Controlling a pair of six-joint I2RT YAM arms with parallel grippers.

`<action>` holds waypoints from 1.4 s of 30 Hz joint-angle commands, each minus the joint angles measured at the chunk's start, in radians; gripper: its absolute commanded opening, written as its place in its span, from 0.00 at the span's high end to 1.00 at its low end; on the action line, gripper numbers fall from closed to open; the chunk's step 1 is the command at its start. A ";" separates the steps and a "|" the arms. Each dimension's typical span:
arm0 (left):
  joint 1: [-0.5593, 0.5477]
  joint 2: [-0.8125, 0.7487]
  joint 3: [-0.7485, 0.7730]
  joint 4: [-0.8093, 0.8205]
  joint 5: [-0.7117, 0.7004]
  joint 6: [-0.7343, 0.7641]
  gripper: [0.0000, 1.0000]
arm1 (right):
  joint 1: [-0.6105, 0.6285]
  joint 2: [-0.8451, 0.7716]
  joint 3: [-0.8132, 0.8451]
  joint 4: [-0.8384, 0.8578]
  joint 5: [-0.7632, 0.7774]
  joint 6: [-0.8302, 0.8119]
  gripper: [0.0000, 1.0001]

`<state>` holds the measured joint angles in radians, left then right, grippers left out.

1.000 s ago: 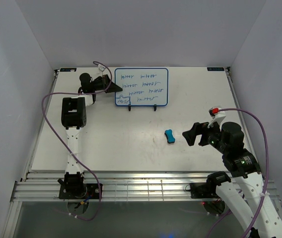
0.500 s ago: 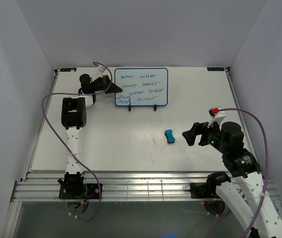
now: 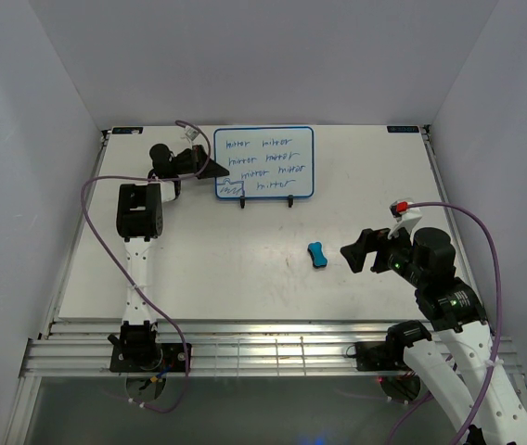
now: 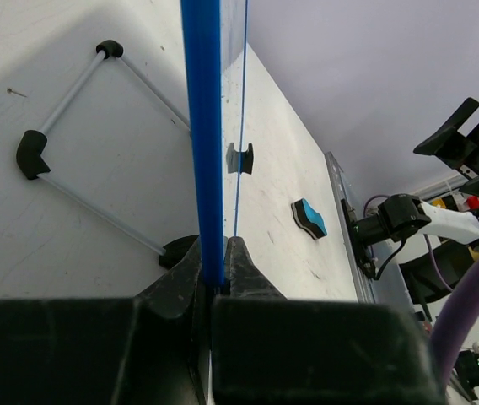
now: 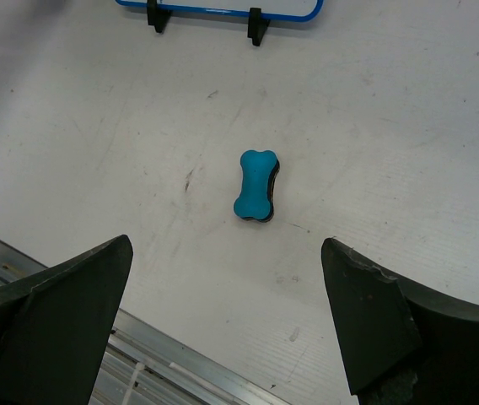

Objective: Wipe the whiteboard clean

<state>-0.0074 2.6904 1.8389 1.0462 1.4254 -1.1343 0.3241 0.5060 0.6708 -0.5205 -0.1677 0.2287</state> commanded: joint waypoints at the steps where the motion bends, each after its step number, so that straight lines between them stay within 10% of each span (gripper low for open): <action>1: 0.004 -0.004 0.005 0.038 0.020 -0.001 0.95 | 0.004 0.003 -0.010 0.043 -0.012 -0.009 0.02; 42: -0.002 -0.185 0.079 0.324 -0.155 -0.358 1.00 | 0.004 -0.017 -0.017 0.039 -0.004 -0.006 0.02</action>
<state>-0.0067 2.6690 1.8721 1.2942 1.3594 -1.4628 0.3241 0.4953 0.6567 -0.5198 -0.1677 0.2283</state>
